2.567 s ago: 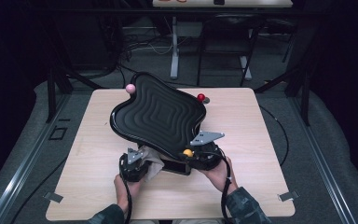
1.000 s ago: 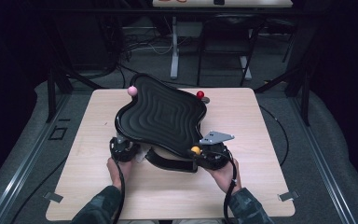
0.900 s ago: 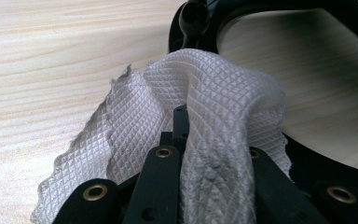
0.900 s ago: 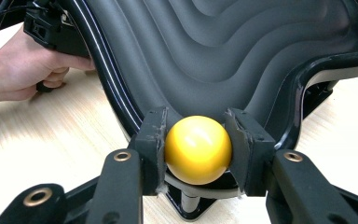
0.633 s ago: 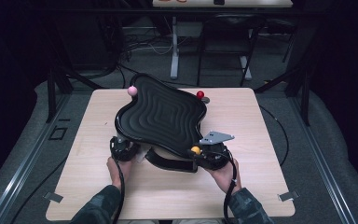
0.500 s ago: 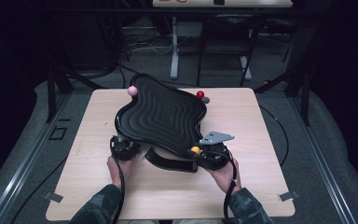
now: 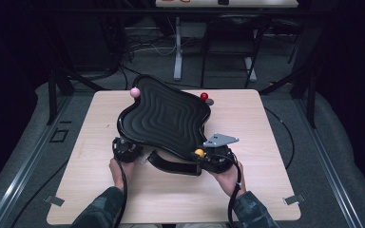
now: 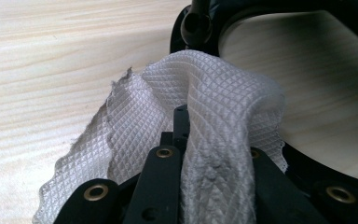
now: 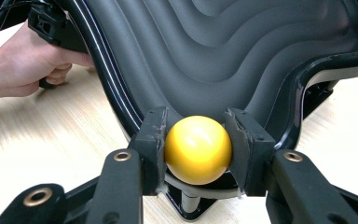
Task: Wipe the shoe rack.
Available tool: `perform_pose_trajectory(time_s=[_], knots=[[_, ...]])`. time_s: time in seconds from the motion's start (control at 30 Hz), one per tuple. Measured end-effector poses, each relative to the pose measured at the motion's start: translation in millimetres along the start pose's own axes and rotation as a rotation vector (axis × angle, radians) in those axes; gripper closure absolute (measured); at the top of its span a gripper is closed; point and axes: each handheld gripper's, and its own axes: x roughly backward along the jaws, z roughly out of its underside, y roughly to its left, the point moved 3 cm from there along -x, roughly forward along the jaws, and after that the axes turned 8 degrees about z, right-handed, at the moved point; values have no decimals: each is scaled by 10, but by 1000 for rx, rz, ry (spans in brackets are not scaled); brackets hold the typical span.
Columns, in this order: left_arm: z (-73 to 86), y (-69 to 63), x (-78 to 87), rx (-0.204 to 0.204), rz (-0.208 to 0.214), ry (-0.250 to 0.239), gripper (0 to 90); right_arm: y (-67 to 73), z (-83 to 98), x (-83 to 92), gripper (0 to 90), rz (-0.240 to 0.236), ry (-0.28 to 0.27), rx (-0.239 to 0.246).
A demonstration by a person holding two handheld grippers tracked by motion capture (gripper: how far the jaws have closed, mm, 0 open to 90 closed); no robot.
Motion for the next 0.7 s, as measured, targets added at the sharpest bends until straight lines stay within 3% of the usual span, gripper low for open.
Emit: perform_pose_trajectory(time_s=[0.7], knots=[[192,-341,205,-68,26,31,850,0,-3,0,597,0,2,2]])
